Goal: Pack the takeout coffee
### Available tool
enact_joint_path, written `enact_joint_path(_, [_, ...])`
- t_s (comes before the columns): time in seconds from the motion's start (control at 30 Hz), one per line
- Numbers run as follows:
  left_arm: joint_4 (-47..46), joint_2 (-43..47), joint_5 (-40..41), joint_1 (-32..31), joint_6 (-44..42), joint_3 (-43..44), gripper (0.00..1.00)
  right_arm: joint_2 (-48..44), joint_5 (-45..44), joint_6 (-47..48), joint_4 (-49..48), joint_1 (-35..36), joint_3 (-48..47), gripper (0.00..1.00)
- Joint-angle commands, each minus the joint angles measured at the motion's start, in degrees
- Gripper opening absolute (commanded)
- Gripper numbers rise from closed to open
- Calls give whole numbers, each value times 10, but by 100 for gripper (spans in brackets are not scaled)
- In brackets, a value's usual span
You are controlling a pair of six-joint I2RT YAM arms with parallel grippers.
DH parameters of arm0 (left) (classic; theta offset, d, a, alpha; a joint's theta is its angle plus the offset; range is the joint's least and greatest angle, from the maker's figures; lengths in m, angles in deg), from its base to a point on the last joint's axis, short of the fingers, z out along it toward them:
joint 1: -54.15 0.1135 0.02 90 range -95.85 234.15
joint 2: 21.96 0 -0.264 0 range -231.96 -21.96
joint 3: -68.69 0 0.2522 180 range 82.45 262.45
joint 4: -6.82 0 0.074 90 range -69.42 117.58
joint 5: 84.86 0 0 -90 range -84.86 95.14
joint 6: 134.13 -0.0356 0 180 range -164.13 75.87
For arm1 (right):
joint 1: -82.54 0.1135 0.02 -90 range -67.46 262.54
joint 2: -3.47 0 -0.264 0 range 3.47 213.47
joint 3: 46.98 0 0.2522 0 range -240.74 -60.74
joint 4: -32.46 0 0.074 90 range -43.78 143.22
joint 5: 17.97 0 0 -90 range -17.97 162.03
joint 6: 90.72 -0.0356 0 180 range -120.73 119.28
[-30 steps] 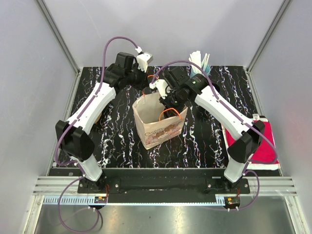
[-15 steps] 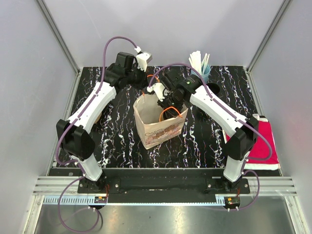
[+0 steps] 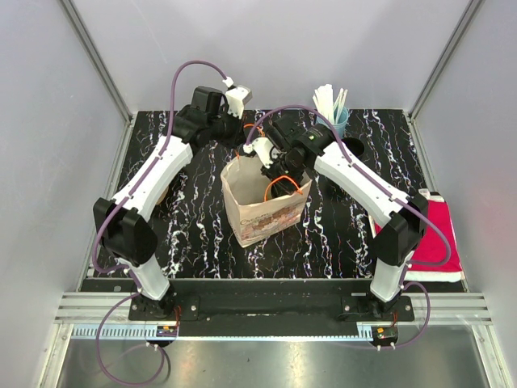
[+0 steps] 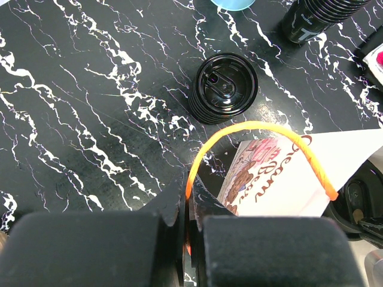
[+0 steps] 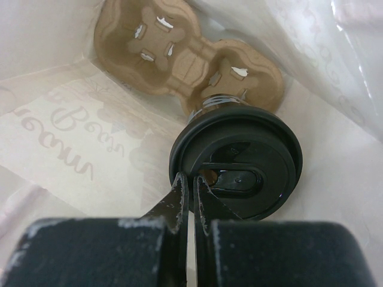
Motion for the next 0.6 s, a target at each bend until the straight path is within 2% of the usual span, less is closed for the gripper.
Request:
enact_joint_path(0.0, [-32,9,1,3,5,13,0,1,-17,9,-18,6,6,0])
enact_joint_path(0.57, [-38,16,-10,4,10,7,0,-3,-18,13,-59,6,30,0])
